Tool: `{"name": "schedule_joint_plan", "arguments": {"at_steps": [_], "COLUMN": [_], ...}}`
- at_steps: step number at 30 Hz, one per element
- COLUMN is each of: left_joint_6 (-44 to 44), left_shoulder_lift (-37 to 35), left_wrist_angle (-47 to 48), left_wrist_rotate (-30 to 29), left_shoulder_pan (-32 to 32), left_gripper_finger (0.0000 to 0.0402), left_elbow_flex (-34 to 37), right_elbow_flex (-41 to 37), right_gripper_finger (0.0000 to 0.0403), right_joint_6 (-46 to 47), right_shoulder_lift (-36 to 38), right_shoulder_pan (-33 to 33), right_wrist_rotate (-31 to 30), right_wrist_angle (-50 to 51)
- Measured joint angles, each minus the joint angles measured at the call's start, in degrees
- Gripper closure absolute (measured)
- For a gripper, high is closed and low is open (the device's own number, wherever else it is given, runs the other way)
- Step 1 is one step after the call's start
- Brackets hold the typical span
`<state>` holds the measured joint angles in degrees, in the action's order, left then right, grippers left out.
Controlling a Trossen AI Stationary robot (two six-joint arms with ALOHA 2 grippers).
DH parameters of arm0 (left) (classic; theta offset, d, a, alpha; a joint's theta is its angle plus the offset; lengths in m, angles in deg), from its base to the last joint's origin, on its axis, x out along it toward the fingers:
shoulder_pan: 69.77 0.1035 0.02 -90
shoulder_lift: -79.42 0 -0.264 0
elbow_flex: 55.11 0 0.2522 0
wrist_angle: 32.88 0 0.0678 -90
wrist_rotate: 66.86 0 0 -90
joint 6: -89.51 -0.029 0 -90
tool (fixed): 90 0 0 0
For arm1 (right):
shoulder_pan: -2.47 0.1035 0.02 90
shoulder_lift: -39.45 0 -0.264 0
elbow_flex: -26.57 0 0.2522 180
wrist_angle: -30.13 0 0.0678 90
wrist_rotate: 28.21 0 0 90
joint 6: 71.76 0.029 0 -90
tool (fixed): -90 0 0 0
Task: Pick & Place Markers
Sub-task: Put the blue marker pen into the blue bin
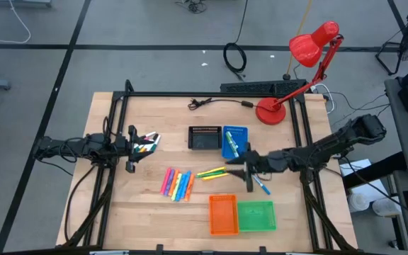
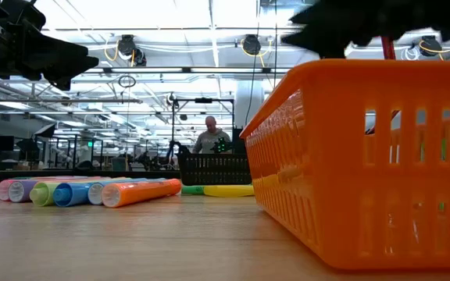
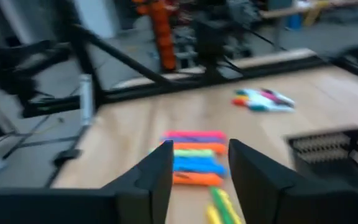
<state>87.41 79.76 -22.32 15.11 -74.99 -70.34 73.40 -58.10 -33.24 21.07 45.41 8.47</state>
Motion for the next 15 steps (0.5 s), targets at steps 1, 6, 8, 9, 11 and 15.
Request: {"name": "schedule_joint_plan", "arguments": {"at_steps": [1,6,8,9,11,15], "left_joint_6": [0.0,0.0,0.0,0.0,0.0,0.0], "left_shoulder_lift": [0.0,0.0,0.0,0.0,0.0,0.0], "left_wrist_angle": [0.0,0.0,0.1,0.0,0.0,0.1], "left_wrist_rotate": [0.0,0.0,0.0,0.0,0.0,0.0], "left_shoulder_pan": [0.0,0.0,0.0,0.0,0.0,0.0], "left_gripper_finger": [0.022,0.022,0.022,0.022,0.022,0.022], "left_elbow_flex": [0.0,0.0,0.0,0.0,0.0,0.0], "right_elbow_flex": [0.6,7.1,10.9,12.7,15.6,16.6], "right_gripper_finger": [0.0245,0.0205,0.0198,0.0197,0.0198,0.0209], "right_joint_6": [-0.9,-2.2,0.9,3.6,11.2,29.6], "right_shoulder_lift": [-0.1,-0.1,-0.1,-0.1,-0.5,-1.6], "right_shoulder_pan": [1.7,10.0,12.5,13.5,15.0,15.1], "right_wrist_rotate": [-0.1,-5.6,-13.1,-17.0,-23.4,-24.1], "right_wrist_angle": [0.1,13.7,25.6,32.2,44.6,62.9]}}
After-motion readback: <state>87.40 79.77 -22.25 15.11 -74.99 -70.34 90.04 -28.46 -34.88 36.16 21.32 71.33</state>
